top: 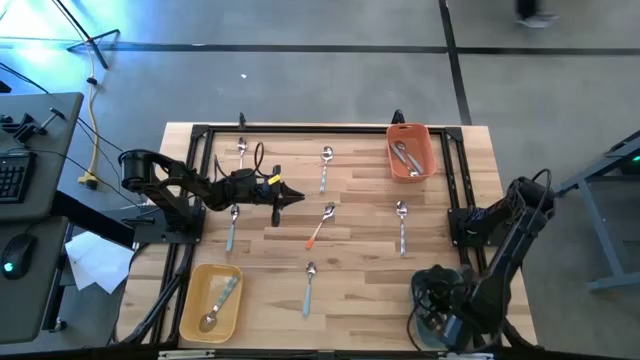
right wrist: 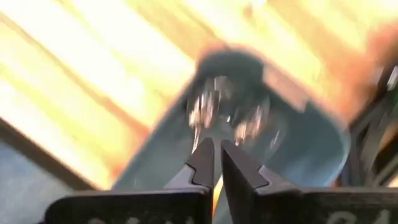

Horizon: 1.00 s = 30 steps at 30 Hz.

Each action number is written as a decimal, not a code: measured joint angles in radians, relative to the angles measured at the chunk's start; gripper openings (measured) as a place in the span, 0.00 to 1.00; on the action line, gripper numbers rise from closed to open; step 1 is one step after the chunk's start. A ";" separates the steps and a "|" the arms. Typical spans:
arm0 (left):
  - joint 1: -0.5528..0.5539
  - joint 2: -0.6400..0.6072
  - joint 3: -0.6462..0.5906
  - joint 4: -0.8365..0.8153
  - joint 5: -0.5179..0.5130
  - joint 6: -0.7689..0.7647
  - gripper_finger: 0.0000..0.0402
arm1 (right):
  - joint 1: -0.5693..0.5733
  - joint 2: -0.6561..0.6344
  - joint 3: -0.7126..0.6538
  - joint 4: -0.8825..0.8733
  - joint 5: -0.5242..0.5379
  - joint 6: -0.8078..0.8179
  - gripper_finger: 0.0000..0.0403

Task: Sort silverware by color (type)
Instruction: Put the top left light blue patterned spoon into the yellow bin

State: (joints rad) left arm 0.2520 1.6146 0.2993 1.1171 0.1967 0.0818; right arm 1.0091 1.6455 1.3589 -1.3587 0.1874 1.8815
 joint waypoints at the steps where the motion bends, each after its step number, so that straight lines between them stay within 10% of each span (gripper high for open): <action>1: -0.001 0.000 0.000 -0.011 0.006 0.000 0.04 | -0.020 0.000 0.004 -0.015 0.028 -0.047 0.02; 11: -0.079 0.000 0.030 -0.127 0.004 0.014 0.00 | -0.274 -0.138 -0.233 0.306 0.423 -0.756 0.00; 23: -0.123 0.000 0.173 -0.350 -0.131 0.058 0.00 | -0.744 -0.422 -0.874 1.532 0.272 -1.623 0.00; 30: -0.123 0.000 0.310 -0.597 -0.334 -0.021 0.00 | -0.911 -0.436 -0.952 1.789 0.227 -1.839 0.00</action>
State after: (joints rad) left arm 0.1294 1.6146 0.6091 0.5203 -0.1373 0.0612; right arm 0.0978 1.2091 0.4065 0.4301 0.4141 0.0423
